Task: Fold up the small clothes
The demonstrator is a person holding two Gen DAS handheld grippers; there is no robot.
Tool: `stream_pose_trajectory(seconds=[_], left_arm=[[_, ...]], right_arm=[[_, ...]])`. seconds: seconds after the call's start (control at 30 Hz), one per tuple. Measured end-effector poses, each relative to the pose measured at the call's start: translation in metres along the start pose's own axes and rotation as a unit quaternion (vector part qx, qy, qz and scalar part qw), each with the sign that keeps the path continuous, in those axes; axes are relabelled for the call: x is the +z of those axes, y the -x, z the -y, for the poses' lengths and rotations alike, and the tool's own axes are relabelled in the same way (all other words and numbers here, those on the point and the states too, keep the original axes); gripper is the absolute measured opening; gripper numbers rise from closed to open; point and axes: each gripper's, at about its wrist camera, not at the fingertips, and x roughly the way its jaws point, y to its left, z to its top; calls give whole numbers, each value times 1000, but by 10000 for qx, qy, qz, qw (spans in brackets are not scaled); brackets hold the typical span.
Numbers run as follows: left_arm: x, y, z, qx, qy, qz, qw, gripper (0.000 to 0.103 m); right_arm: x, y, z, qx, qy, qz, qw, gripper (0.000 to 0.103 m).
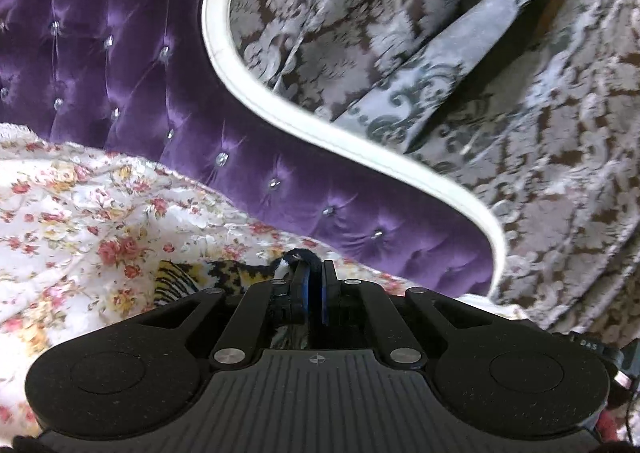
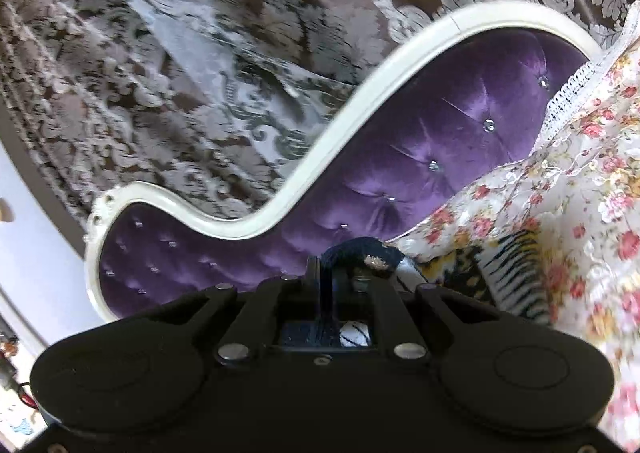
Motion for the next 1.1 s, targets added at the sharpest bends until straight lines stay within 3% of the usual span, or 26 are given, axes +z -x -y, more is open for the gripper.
stream_pose_trajectory(seconds=[0.3,0.57,0.6,0.67,0.73,0.8,0.87,0.93,1.1], left_arm=[[-9,-67,-27,441,144,-320,9984,5],[-18,-92,-43,673,181,-386,9968,10],[-19,-93,-45,666,197,-390,9968,14],[-23,-97,-49,691,198,-344,9968,38],[-28,-95,-52,881,98,-84,9960,70],[-33,-94,-61,913,146,64,9957,71],[-36,-93,-69,832,364,78,9958,71],[-37,-92,-71,802,363,126,9960,71],[-40,-91,-73,741,395,210,9962,71]], right_arm=[[0,-65,41,-684,-21,-409,9968,14],[-13,-81,55,-981,44,-430,9942,15],[-15,-84,56,-1008,64,-422,9940,15],[-19,-86,60,-1056,70,-376,9937,16],[-22,-87,64,-1001,8,-303,9945,19],[-23,-85,64,-942,14,-222,9953,27],[-25,-83,62,-906,99,-113,9958,49],[-26,-82,59,-859,214,-47,9961,56],[-25,-81,62,-703,104,-25,9975,60]])
